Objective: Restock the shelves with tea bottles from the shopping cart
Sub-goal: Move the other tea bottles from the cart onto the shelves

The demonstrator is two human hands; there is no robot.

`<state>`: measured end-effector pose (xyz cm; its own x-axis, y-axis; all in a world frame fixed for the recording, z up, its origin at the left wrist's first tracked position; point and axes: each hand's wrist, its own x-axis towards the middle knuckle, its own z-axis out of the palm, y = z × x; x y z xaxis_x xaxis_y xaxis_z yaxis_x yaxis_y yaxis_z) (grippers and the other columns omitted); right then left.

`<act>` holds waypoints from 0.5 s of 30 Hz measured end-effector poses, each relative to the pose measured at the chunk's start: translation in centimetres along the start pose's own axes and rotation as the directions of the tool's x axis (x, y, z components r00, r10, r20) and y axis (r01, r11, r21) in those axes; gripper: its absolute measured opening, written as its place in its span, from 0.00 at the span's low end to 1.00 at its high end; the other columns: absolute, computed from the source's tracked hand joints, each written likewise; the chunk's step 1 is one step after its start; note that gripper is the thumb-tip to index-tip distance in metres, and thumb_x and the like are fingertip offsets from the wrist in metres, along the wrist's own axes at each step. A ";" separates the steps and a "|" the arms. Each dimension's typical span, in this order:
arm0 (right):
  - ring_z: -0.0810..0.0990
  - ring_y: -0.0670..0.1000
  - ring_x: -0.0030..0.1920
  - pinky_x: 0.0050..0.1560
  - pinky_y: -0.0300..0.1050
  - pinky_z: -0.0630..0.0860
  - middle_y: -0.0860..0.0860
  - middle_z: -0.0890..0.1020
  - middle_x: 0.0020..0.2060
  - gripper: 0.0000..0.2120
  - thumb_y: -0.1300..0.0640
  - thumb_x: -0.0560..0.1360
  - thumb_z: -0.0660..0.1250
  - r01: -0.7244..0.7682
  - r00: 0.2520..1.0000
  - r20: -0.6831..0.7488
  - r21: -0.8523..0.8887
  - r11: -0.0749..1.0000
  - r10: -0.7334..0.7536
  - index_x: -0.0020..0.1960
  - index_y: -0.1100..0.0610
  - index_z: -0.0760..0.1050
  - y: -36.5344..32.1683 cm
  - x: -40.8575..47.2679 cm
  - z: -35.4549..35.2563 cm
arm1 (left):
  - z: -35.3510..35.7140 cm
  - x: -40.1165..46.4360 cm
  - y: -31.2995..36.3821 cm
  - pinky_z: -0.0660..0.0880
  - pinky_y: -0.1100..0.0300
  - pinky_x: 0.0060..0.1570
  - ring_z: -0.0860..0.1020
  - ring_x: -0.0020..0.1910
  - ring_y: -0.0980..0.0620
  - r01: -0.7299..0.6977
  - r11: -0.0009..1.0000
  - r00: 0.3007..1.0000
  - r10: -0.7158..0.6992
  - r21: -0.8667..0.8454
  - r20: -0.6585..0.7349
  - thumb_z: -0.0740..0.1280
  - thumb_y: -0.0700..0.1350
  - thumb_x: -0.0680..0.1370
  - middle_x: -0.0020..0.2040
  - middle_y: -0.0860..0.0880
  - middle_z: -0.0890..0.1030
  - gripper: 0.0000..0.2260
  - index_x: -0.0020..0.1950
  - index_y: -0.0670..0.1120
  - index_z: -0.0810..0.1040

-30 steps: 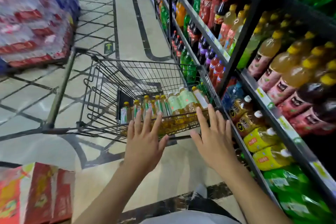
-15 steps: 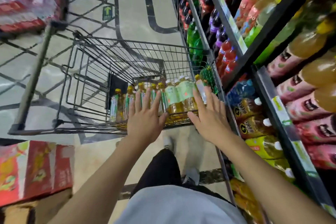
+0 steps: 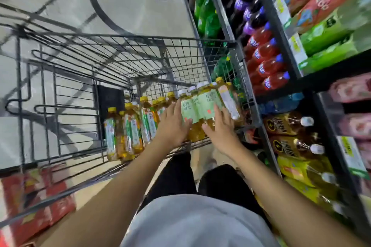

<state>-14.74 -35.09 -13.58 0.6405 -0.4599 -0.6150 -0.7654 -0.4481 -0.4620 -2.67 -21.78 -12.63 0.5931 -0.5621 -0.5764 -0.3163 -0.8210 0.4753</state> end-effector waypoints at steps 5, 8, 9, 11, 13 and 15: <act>0.55 0.62 0.76 0.74 0.57 0.63 0.55 0.54 0.76 0.42 0.49 0.77 0.71 -0.084 0.996 -0.029 0.012 0.996 0.084 0.82 0.51 0.49 0.9 3.7 0.7 | 1.9 4.8 -0.4 0.57 0.45 0.77 0.57 0.80 0.41 0.151 0.963 0.988 -0.149 -0.223 0.024 0.67 0.49 0.82 0.82 0.42 0.57 0.36 0.83 0.44 0.50; 0.57 0.62 0.75 0.74 0.55 0.64 0.57 0.56 0.75 0.44 0.51 0.76 0.74 -0.120 0.993 -0.016 0.016 0.993 0.121 0.81 0.53 0.51 1.5 6.0 0.9 | 3.5 7.3 -0.7 0.62 0.48 0.75 0.61 0.78 0.40 0.248 0.934 0.969 -0.234 -0.257 0.083 0.69 0.48 0.81 0.81 0.41 0.58 0.37 0.82 0.42 0.51; 0.58 0.62 0.75 0.73 0.54 0.64 0.57 0.57 0.74 0.44 0.52 0.75 0.75 -0.125 0.992 -0.013 0.014 0.992 0.125 0.81 0.53 0.51 1.8 6.7 1.0 | 4.1 8.0 -0.8 0.64 0.48 0.74 0.64 0.76 0.39 0.284 0.920 0.959 -0.265 -0.271 0.102 0.70 0.47 0.80 0.79 0.40 0.60 0.37 0.82 0.41 0.53; 0.59 0.62 0.73 0.71 0.55 0.64 0.57 0.59 0.73 0.46 0.53 0.74 0.76 -0.149 0.989 0.014 0.001 0.989 0.148 0.82 0.51 0.50 2.1 8.0 1.0 | 5.2 9.1 -0.5 0.66 0.45 0.74 0.65 0.75 0.38 0.348 0.891 0.937 -0.322 -0.290 0.134 0.72 0.47 0.79 0.77 0.39 0.61 0.39 0.81 0.40 0.52; 0.60 0.63 0.72 0.69 0.56 0.65 0.57 0.61 0.72 0.48 0.53 0.73 0.77 -0.188 0.980 0.059 -0.033 0.982 0.190 0.82 0.48 0.48 2.5 9.0 1.1 | 6.3 9.5 -0.1 0.65 0.44 0.75 0.63 0.76 0.37 0.391 0.885 0.920 -0.365 -0.254 0.145 0.73 0.48 0.78 0.79 0.37 0.57 0.45 0.82 0.39 0.46; 0.62 0.64 0.71 0.68 0.57 0.66 0.57 0.63 0.71 0.51 0.53 0.71 0.79 -0.220 0.972 0.069 -0.086 0.972 0.226 0.81 0.47 0.48 2.8 9.6 1.3 | 7.2 9.8 0.6 0.63 0.45 0.74 0.61 0.77 0.36 0.427 0.878 0.904 -0.409 -0.217 0.125 0.73 0.49 0.78 0.81 0.37 0.53 0.48 0.82 0.37 0.42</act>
<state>-10.83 -39.75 -21.57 0.4450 -0.4954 -0.7460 -0.8791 -0.4004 -0.2585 -2.39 -28.48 -22.74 0.5726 -0.1850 -0.7986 0.1364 -0.9391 0.3154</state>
